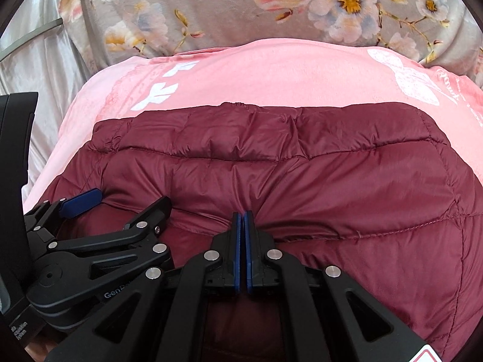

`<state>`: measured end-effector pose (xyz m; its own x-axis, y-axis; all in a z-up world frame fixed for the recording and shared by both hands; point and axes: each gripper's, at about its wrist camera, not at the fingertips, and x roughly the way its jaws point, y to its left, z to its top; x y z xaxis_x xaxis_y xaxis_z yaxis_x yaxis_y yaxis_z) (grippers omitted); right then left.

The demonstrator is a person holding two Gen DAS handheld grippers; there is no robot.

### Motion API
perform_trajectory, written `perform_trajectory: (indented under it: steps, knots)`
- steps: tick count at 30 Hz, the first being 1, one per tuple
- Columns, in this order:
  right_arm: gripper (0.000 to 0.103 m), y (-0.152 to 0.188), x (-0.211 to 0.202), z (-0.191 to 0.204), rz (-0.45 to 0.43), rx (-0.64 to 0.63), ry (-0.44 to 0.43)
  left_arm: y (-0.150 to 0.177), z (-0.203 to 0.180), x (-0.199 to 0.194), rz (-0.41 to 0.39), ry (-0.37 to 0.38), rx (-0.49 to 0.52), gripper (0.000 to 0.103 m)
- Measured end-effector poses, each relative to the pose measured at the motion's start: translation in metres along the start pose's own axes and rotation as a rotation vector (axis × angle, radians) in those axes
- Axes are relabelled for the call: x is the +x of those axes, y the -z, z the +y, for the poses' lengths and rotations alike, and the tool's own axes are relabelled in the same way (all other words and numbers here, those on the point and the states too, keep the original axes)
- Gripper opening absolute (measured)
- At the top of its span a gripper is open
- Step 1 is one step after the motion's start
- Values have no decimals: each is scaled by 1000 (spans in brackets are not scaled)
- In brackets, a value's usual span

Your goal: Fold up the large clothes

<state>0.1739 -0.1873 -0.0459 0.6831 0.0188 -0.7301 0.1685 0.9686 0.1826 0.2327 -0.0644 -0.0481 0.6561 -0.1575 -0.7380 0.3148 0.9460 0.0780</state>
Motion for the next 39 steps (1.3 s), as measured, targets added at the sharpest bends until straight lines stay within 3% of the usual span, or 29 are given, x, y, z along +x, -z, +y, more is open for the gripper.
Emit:
perform_trajectory:
  steps: [13,18,25,33,39]
  knots:
    - [2,-2,0,-5,7,12,-17,1,-4,2,-6,-28,7,93]
    - [4,5,-15,2,-6,16,22,3,-3,-3,-10,-37,11,94]
    - [7,43,-63,19,12,9,-61,40,17,-48,1,19,-32,93]
    - [7,71,-67,24,8,-31,-50,76,40,-86,-6,55,-51,93]
    - [7,71,-65,26,11,-43,-35,93,100,-106,27,95,-248,93]
